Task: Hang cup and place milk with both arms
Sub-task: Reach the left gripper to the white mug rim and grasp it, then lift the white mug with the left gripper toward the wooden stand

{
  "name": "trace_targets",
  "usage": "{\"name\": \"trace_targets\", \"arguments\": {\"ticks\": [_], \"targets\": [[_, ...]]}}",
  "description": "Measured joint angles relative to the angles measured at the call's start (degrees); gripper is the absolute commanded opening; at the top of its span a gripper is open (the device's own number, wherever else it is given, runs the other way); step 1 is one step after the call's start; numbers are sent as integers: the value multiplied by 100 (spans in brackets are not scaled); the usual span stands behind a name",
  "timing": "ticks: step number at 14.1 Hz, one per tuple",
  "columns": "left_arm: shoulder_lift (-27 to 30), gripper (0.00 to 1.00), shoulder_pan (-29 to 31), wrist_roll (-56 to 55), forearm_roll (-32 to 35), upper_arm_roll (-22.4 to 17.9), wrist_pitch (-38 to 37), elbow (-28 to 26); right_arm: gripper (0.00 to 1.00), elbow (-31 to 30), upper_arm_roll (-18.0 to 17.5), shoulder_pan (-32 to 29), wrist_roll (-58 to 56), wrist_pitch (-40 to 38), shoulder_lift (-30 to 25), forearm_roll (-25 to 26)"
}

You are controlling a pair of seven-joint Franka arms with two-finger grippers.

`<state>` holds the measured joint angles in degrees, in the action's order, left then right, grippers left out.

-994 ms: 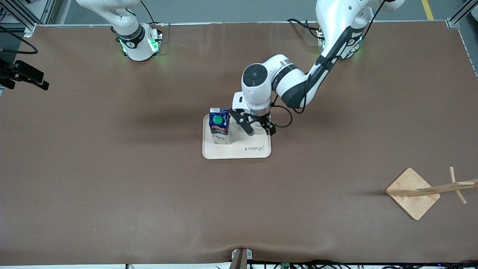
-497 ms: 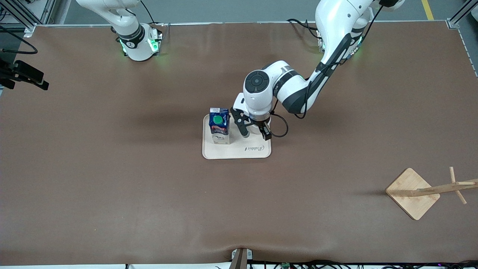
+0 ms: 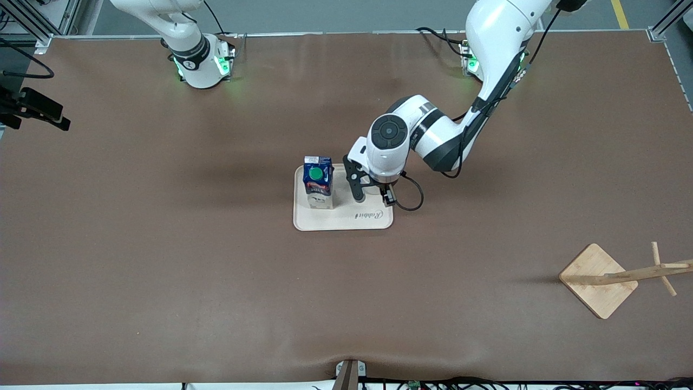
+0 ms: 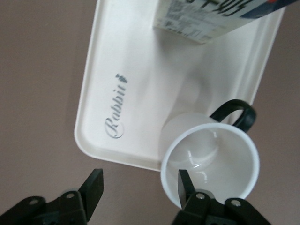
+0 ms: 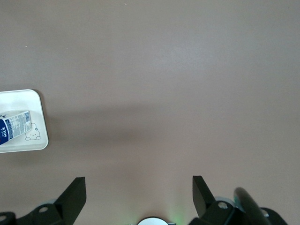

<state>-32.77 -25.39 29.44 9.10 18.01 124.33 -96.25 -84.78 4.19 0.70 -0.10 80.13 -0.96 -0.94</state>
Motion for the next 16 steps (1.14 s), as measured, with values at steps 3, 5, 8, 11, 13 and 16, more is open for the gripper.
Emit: {"name": "trace_targets", "arguments": {"ticks": [3, 5, 8, 11, 13, 16], "targets": [[-72, 62, -2, 340, -133, 0, -5, -19, 100, 0, 1, -1, 0, 0, 0, 0], [-165, 61, -2, 499, -141, 0, -5, -19, 100, 0, 2, -2, 0, 0, 0, 0], [-315, 51, -22, 548, -142, 10, 42, -15, 100, 0, 3, -5, 0, 0, 0, 0], [-407, 28, -58, 558, -142, 22, 131, -13, 100, 0, 3, -7, 0, 0, 0, 0], [-422, 10, -64, 611, -142, 26, 146, -10, 100, 0, 3, -7, 0, 0, 0, 0], [-422, 0, -40, 786, -143, 25, 147, -3, 100, 0, 5, -16, 0, 0, 0, 0]]}}
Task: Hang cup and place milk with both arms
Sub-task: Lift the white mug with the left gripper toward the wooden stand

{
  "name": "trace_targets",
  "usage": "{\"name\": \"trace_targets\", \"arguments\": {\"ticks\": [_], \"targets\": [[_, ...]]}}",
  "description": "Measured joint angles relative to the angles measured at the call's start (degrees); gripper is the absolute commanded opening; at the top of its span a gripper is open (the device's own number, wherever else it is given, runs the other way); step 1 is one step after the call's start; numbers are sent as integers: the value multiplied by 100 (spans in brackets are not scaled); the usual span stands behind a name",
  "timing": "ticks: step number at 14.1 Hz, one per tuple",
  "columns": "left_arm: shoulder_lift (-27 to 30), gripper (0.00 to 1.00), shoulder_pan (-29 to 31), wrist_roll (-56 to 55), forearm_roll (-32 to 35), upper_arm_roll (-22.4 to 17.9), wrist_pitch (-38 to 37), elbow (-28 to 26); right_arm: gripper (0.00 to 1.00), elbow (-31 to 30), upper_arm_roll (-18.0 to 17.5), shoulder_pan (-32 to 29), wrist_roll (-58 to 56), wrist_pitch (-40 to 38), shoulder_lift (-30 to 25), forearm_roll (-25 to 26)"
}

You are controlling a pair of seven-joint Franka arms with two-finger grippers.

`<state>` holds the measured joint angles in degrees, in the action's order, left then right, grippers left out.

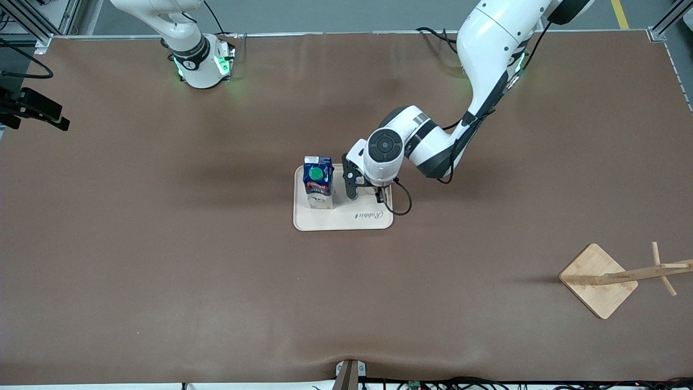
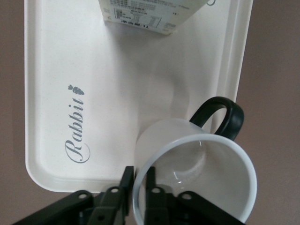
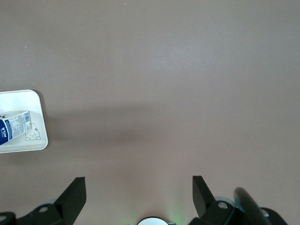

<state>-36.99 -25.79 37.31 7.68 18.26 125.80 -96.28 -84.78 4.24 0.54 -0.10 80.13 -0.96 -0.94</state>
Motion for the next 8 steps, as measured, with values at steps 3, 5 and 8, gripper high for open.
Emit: {"name": "trace_targets", "arguments": {"ticks": [3, 5, 8], "targets": [[-1, 0, 24, 89, 0, -1, 2, 10, 100, 0, 0, -56, 0, 0, 0, 0], [0, 0, 36, 89, 0, -1, 2, 44, 100, 0, 0, -75, 0, 0, 1, 0], [64, 0, 55, 89, -7, -1, 2, 156, 100, 0, 0, -78, 0, 0, 1, -1]]}}
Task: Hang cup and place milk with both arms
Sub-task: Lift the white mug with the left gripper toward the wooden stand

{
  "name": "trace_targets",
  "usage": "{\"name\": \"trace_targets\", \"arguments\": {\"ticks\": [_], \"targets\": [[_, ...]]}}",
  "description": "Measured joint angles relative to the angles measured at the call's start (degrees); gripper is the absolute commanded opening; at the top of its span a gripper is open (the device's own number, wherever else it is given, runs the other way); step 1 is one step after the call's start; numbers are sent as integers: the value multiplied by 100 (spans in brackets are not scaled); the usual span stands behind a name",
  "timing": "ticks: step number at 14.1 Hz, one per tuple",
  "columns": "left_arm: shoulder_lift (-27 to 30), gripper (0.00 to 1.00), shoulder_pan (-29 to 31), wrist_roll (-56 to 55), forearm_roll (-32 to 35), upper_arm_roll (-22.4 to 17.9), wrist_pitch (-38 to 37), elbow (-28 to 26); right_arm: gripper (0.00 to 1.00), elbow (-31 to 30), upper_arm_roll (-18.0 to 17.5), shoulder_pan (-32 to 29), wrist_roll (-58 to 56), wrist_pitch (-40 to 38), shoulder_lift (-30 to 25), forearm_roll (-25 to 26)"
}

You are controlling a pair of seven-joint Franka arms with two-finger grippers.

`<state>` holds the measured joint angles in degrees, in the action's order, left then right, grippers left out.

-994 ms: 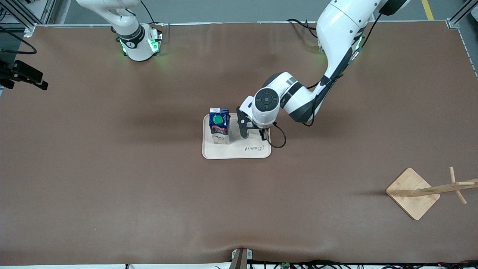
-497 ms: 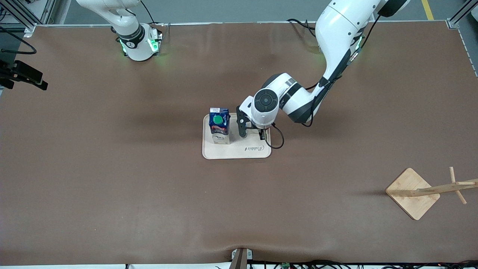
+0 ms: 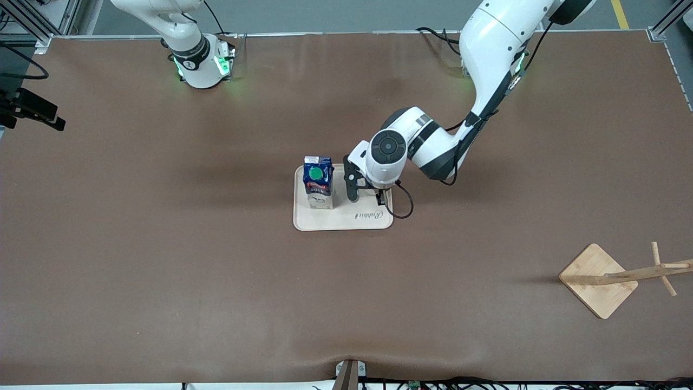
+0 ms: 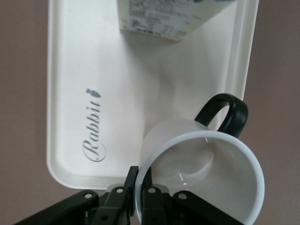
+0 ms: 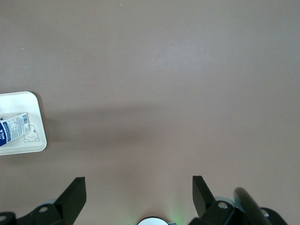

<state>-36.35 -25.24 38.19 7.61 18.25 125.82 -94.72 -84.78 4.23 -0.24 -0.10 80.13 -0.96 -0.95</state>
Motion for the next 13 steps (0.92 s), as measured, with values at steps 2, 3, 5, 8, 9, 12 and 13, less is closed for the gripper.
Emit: {"name": "trace_targets", "arguments": {"ticks": [2, 3, 5, 8, 9, 12, 13], "targets": [[183, 0, 61, -19, -89, -6, -31, 38, 100, 0, -1, -1, 0, 0, 0, 0], [301, 0, 134, -41, -162, -7, -74, 42, 100, 0, -1, -1, 0, 0, 0, -1], [566, 0, 306, -250, -304, -22, -252, 52, 100, 0, -2, -2, 0, 0, 0, -1], [977, 0, 694, -922, -440, -37, -702, 106, 100, 0, -4, -3, 0, 0, 0, -1], [1108, 0, 838, -1203, -477, -39, -853, 148, 100, 0, -4, -3, 0, 0, 0, -2], [1535, 0, 1357, -2139, -498, -44, -1173, 229, 100, 0, -5, -3, 0, 1, 0, -2], [1679, 0, 1582, -2362, -562, -47, -1318, 252, 100, 0, -5, -4, 0, 2, 0, -2]]}}
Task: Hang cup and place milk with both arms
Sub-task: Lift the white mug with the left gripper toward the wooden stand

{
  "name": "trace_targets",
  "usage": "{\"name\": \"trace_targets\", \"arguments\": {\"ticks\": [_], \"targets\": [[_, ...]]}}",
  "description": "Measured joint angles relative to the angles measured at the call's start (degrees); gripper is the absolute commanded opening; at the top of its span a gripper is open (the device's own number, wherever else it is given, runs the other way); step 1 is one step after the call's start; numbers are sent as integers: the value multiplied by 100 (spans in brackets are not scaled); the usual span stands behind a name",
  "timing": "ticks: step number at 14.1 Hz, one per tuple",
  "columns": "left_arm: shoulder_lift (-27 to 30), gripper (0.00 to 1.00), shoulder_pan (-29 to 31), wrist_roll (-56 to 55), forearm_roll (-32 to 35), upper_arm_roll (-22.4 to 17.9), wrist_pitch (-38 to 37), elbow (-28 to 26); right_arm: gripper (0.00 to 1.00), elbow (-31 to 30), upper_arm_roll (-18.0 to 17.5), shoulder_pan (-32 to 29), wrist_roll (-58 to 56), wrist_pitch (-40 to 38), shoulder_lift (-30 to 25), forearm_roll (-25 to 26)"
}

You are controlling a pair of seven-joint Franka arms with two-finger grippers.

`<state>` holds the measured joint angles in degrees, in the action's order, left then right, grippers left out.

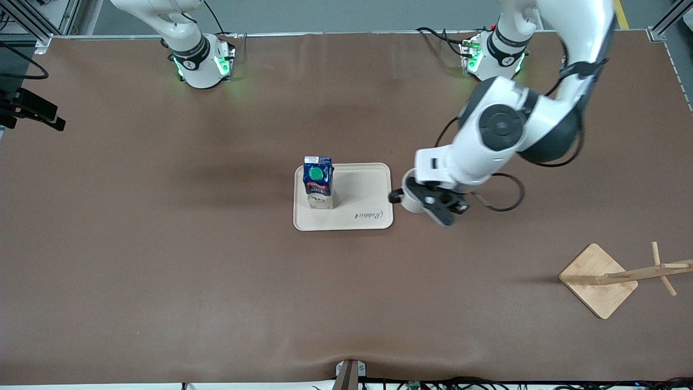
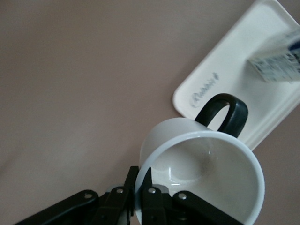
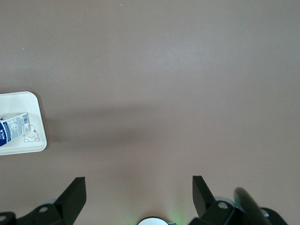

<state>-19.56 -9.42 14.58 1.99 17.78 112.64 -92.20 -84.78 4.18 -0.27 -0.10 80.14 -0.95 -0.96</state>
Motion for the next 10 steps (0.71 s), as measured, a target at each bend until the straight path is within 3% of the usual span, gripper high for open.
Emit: {"name": "trace_targets", "arguments": {"ticks": [6, 10], "targets": [[427, 0, 1648, -465, -459, -24, -422, 67, 100, 1, -6, -1, 0, 1, 0, 0], [597, 0, 2366, -831, -506, -23, -536, 71, 100, 1, -7, -1, 0, 1, 0, 0]]}}
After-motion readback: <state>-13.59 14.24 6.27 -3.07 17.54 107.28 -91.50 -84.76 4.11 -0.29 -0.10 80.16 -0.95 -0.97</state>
